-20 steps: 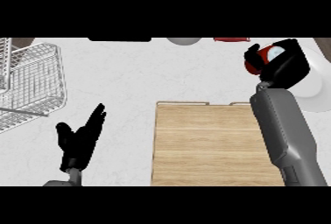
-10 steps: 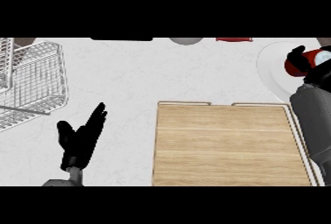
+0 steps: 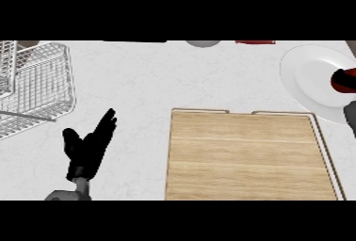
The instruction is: Pick the can from the tray and place it in the plate
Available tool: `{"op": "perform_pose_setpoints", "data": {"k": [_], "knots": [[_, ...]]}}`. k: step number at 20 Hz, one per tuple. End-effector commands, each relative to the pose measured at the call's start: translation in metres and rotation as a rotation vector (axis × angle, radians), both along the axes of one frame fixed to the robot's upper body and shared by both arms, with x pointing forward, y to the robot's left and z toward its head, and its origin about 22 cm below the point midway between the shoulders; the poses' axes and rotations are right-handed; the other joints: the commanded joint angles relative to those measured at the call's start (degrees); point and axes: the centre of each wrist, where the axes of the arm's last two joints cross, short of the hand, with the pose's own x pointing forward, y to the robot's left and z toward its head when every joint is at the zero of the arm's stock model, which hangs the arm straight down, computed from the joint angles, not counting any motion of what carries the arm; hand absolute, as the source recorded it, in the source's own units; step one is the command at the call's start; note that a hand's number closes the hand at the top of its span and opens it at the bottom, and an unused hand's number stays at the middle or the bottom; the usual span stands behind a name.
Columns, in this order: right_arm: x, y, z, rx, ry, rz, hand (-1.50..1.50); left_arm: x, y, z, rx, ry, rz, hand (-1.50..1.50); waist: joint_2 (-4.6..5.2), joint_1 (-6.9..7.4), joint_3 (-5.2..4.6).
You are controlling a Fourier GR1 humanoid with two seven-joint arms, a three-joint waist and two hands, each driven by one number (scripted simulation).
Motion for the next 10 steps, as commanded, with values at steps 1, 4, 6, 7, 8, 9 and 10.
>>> {"op": "perform_pose_setpoints", "data": {"k": [1,4,6,7,8,9,10], "knots": [[-0.013,-0.024,-0.007,0.141,0.139,0.065,-1.50,-0.002,-0.014,-0.010,0.006,0.037,-0.002,0.00,0.49,0.16,-0.19],[-0.013,-0.029,-0.003,0.152,0.068,0.124,-1.50,0.005,0.003,0.002,0.011,0.032,-0.017,0.00,0.69,0.88,-0.05],[-0.013,-0.028,-0.003,0.154,0.019,0.168,-1.50,-0.009,-0.002,-0.018,0.002,0.053,-0.022,0.00,0.81,1.01,-0.08],[-0.013,-0.011,-0.022,0.150,-0.012,0.170,-1.50,-0.006,0.004,-0.012,-0.017,0.037,-0.016,0.00,0.92,1.47,0.01],[-0.023,-0.034,-0.012,0.131,-0.057,0.195,-1.50,-0.013,0.008,-0.020,-0.006,0.061,0.000,0.00,0.52,0.27,-0.04],[-0.015,-0.018,-0.015,0.118,-0.105,0.215,-1.50,0.002,-0.013,-0.013,-0.015,0.067,-0.017,0.00,0.75,-0.14,0.03],[-0.011,-0.016,-0.009,0.131,-0.166,0.205,-1.50,0.004,0.001,-0.001,0.001,0.041,-0.009,0.00,0.51,0.50,0.03]]}}
